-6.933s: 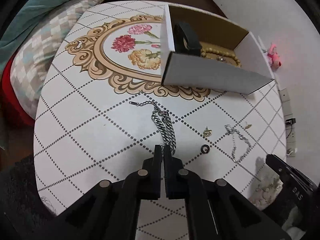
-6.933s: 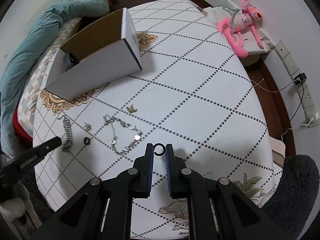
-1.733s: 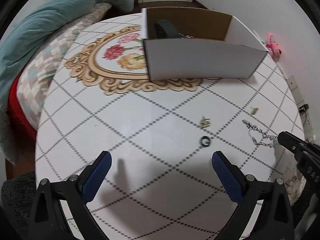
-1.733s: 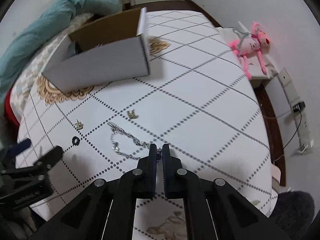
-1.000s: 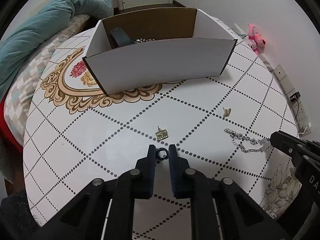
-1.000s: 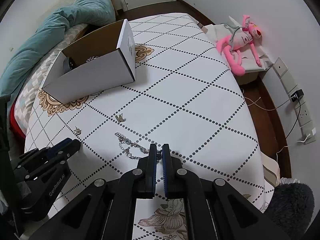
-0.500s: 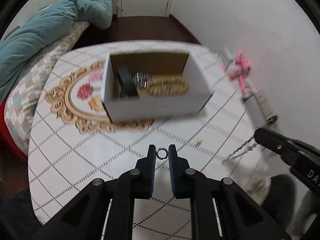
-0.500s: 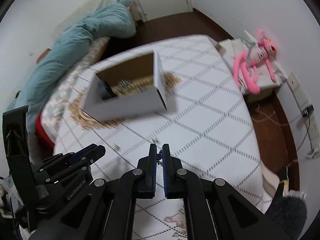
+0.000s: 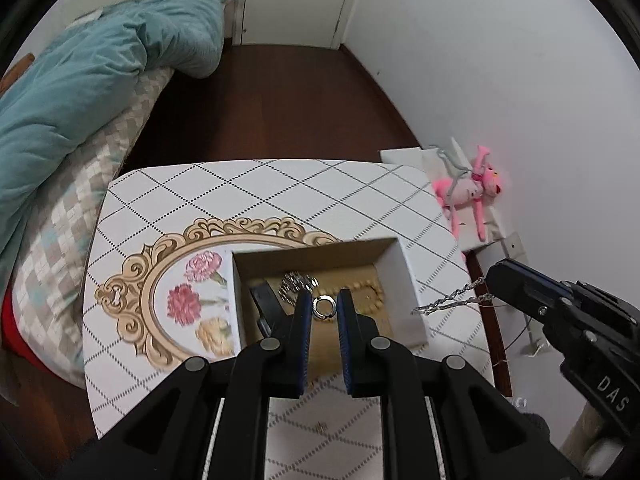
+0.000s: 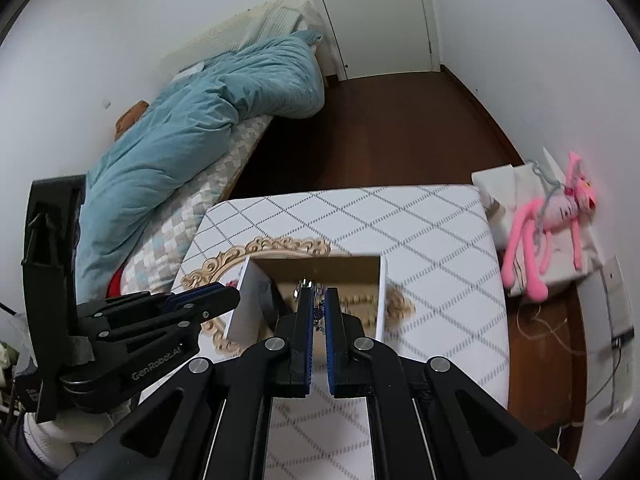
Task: Organize jewelry
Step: 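Carry the bracelet and ring into the box and open both tools, then lift both tools out of the box toward the gold earrings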
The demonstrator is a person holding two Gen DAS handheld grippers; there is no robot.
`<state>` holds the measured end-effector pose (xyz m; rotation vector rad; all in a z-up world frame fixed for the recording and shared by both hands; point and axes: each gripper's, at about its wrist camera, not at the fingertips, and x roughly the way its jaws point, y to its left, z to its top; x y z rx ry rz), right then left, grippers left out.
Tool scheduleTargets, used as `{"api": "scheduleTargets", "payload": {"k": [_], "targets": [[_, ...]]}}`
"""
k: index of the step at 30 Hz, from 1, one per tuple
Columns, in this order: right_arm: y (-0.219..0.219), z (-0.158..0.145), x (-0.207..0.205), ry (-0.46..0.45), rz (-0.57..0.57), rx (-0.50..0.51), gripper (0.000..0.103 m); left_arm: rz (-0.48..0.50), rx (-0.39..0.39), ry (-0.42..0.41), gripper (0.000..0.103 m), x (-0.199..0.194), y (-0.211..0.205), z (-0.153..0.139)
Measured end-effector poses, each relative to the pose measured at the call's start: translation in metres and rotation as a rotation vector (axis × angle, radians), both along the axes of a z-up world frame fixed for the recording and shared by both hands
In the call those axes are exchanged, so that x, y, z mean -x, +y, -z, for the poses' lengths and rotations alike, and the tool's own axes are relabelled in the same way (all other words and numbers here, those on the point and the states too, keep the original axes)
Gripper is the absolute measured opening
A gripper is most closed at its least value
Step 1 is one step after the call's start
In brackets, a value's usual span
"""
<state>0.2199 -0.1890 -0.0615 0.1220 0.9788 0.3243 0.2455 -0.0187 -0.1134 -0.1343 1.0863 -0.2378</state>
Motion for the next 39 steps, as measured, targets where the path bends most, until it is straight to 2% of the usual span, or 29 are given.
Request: {"api": "scheduleTargets", "payload": {"k": [6,13,14,15,16,17,18,20,22,24,26,27,31,34,39], "targets": [[0.015,0.031,-0.046,0.073,-0.006,0.028,0.005,0.006,-0.016,0.082,0.010,-0.035,0.005,0.024],[0.014,0.062,-0.078,0.136,-0.005,0.040,0.006,-0.024,0.039,0.180,0.012,-0.058,0.011,0.040],[0.013,0.066,-0.081,0.154,-0.011,0.039,0.006,-0.031,0.038,0.186,0.017,-0.060,0.010,0.041],[0.011,0.072,-0.086,0.175,-0.006,0.036,0.006,-0.041,0.028,0.189,0.030,-0.062,0.012,0.041],[0.010,0.077,-0.088,0.189,-0.006,0.036,0.006,-0.049,0.026,0.183,0.040,-0.063,0.013,0.040],[0.010,0.080,-0.089,0.201,-0.007,0.038,0.006,-0.058,0.022,0.176,0.061,-0.064,0.013,0.038],[0.008,0.084,-0.091,0.219,-0.005,0.041,0.006,-0.071,0.016,0.162,0.069,-0.064,0.015,0.036],[0.008,0.088,-0.091,0.232,-0.013,0.027,0.007,-0.083,0.010,0.148,0.069,-0.063,0.019,0.034],[0.006,0.087,-0.090,0.228,-0.010,0.029,0.018,-0.099,-0.019,0.142,0.073,-0.062,0.022,0.033],[0.003,0.085,-0.088,0.218,0.001,0.037,0.037,-0.110,-0.068,0.116,0.094,-0.057,0.024,0.032],[0.002,0.083,-0.085,0.207,0.006,0.064,0.045,-0.120,-0.126,0.087,0.101,-0.050,0.026,0.031],[0.003,0.082,-0.083,0.200,0.010,0.091,0.054,-0.124,-0.152,0.066,0.102,-0.045,0.026,0.031],[0.008,0.089,-0.067,0.199,0.030,0.206,0.102,-0.129,-0.196,0.014,0.103,-0.027,0.029,0.037],[0.013,0.099,-0.053,0.200,0.031,0.279,0.103,-0.144,-0.207,0.011,0.103,-0.017,0.031,0.043],[0.015,0.103,-0.036,0.182,0.049,0.301,0.103,-0.164,-0.195,0.012,0.103,-0.004,0.030,0.046]]}}
